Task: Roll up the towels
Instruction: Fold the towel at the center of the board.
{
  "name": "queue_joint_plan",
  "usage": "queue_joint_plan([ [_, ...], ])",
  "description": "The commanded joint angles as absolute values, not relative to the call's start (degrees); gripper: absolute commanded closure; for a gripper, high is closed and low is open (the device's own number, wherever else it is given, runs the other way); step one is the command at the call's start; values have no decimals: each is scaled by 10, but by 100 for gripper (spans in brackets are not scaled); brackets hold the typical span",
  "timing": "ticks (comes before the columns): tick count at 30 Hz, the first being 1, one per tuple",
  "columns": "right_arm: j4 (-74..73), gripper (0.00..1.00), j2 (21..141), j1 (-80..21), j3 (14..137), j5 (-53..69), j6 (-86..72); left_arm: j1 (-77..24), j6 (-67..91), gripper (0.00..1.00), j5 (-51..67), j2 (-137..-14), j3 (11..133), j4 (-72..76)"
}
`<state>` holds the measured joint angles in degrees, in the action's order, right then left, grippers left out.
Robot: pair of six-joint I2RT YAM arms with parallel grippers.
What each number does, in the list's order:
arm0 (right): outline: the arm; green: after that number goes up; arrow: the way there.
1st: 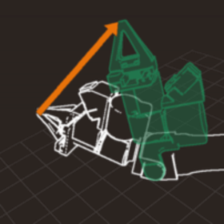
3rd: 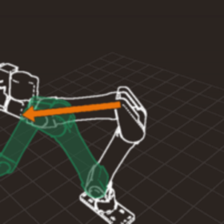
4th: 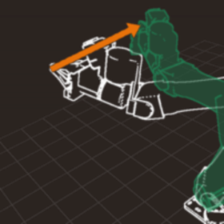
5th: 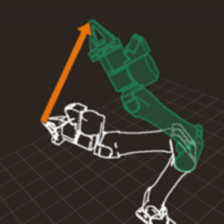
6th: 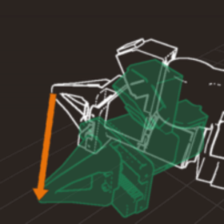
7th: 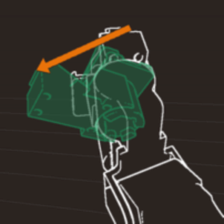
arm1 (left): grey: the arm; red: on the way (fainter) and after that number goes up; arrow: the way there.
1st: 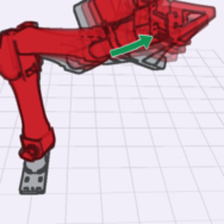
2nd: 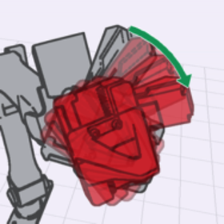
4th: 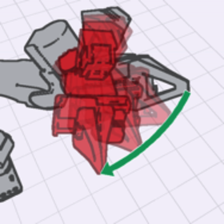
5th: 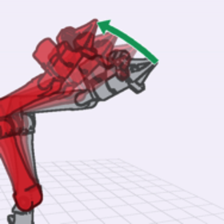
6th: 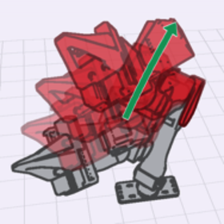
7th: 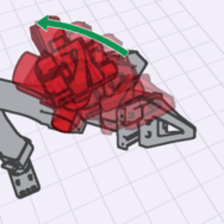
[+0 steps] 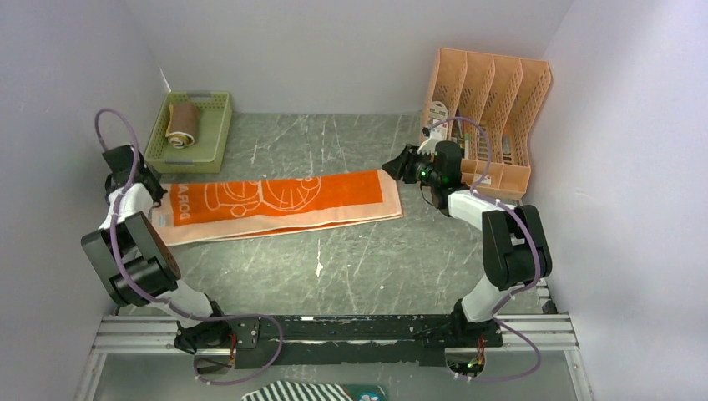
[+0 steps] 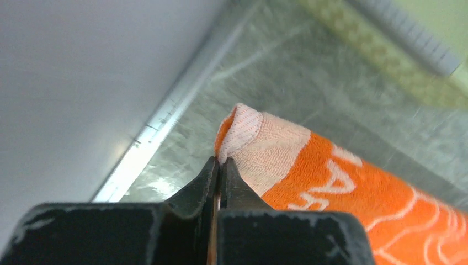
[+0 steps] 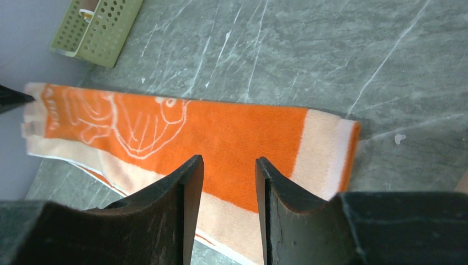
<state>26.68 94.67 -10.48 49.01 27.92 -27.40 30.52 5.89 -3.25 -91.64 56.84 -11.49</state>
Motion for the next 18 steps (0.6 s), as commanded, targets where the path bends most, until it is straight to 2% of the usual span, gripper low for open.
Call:
queue_joint_plan([
  [1,258,60,927,-118,499,268,-261,289,130,93,-178,-869,644,-181],
  [7,203,60,934,-144,531,242,-228,275,158,93,-264,-889,708,-243],
  [12,168,60,938,-155,548,229,-208,259,166,93,-261,-935,777,-306],
  [18,122,60,945,-161,570,222,-185,176,195,93,-218,-974,847,-410],
])
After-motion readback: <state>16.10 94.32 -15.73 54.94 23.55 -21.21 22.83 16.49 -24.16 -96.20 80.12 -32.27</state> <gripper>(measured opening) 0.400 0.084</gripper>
